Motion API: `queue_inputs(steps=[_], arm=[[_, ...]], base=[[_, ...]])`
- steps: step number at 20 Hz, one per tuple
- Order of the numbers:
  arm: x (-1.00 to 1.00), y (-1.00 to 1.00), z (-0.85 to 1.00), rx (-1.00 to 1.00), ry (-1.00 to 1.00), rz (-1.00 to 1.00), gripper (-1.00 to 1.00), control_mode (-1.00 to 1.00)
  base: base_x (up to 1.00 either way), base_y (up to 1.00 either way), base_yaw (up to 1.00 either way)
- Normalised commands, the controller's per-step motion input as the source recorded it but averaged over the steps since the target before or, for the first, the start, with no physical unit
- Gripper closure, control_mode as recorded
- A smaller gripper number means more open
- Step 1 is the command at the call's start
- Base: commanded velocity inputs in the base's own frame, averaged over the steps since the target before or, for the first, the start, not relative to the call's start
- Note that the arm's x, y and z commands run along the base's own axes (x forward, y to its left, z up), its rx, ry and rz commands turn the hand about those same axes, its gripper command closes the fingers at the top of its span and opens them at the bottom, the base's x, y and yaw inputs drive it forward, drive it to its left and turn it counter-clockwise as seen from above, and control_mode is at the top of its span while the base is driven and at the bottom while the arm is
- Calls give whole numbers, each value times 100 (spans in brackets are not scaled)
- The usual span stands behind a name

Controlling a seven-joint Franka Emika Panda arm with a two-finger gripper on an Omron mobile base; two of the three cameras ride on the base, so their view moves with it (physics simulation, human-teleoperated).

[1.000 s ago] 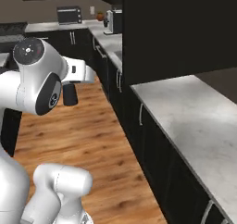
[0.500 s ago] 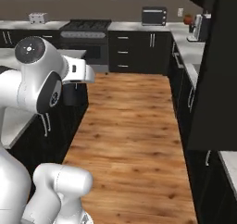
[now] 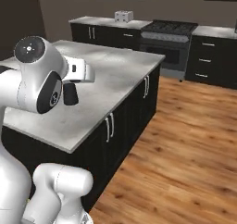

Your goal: The dining table condiment station is running low on shaker. Refill the condiment station by opening the cabinet and taking the shaker from the cabinet and placing it on the dining table.

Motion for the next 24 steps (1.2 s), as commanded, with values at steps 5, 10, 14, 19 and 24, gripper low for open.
queue_inputs(steps=[5,10,14,19,24], arm=[[0,0,0,0,0,0,100,100],[0,0,0,0,0,0,100,100],[0,0,0,0,0,0,100,100],[0,0,0,0,0,0,100,100],[0,0,0,0,0,0,100,100]], base=[[47,89,51],[61,100,40],[79,100,33],[90,100,27],[85,100,11]])
